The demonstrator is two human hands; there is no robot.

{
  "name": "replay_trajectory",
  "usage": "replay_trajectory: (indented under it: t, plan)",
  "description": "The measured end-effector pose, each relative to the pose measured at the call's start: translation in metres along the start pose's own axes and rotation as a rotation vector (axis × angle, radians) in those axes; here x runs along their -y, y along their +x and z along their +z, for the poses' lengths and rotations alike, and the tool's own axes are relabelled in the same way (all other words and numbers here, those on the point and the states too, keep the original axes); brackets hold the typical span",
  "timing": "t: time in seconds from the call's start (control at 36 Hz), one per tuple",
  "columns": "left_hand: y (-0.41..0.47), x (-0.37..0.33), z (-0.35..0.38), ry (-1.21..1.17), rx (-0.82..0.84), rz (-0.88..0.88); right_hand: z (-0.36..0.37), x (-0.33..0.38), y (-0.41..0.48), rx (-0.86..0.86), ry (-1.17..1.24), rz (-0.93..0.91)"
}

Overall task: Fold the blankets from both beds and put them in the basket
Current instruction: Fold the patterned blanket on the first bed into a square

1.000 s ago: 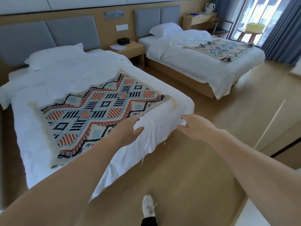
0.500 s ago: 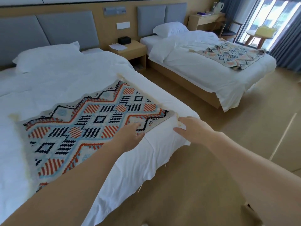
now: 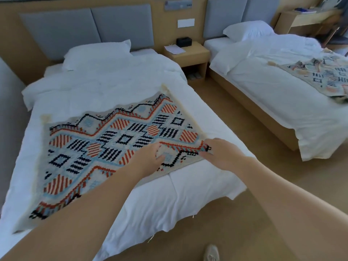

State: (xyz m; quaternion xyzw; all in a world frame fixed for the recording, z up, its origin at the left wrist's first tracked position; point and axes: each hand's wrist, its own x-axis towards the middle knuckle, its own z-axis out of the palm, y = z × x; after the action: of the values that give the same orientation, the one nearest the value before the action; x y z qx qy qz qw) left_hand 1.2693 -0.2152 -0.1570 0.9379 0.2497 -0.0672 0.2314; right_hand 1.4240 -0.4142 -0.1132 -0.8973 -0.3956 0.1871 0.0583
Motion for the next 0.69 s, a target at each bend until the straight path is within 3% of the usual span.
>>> replay_trajectory:
  t: [0.25,0.47,0.69]
  plan:
    - [0.054,-0.050,0.002,-0.021,-0.066,-0.107,-0.036,-0.071,0.069,0.090,-0.067,-0.062]
    - [0.097,-0.034,0.007,-0.027,-0.052,-0.250,-0.041,-0.076,0.142,0.162,-0.104,-0.177]
    - [0.166,-0.008,-0.008,-0.010,-0.030,-0.246,-0.045,-0.068,0.208,0.203,-0.151,-0.161]
